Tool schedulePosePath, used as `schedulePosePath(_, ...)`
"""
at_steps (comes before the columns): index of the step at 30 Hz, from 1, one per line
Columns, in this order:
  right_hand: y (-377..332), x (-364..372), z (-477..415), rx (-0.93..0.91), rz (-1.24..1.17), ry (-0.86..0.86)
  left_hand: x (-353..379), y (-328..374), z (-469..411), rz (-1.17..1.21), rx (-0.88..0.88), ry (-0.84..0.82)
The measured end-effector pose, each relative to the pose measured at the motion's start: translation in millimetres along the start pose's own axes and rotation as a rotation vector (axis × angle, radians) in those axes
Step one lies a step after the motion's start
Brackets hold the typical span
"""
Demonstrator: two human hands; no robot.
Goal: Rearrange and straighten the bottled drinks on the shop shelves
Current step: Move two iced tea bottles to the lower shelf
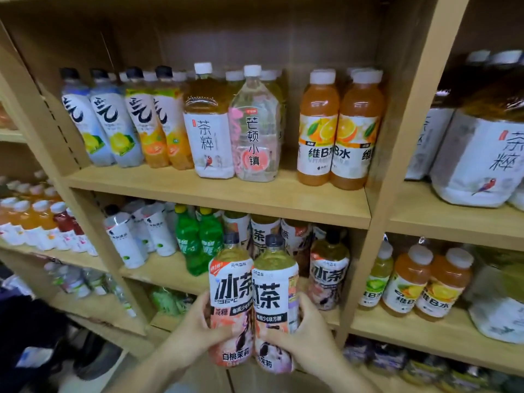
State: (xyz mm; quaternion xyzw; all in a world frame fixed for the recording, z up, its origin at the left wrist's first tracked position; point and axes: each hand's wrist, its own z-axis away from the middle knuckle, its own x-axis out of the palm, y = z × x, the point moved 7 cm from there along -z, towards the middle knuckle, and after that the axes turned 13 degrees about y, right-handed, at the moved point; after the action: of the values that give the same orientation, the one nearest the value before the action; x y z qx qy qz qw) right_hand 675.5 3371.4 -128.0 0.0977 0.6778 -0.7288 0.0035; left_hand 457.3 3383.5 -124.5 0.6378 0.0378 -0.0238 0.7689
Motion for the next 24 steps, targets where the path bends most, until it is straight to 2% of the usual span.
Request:
schedulePosePath(5,23.8,10.8,-24.7,0.055,0.012,0.034,-0.2,-21.2,-30.5,-0.009,-0.058,-0.002)
schedulePosePath(8,28.8,17.6,-39.2,0.056,0.019,0.088,-0.2,-16.9,-54.3,-0.015,-0.025,-0.016)
schedulePosePath(19,23.2,35.2,-82.9,0.078,0.061,0.475,-1.4,-15.8,-149.6,-0.112,0.104,-0.116)
schedulePosePath(24,35.8,35.8,-87.2,0.098,0.130,0.600,11.2,-38.0,-163.0,-0.132,0.076,-0.177)
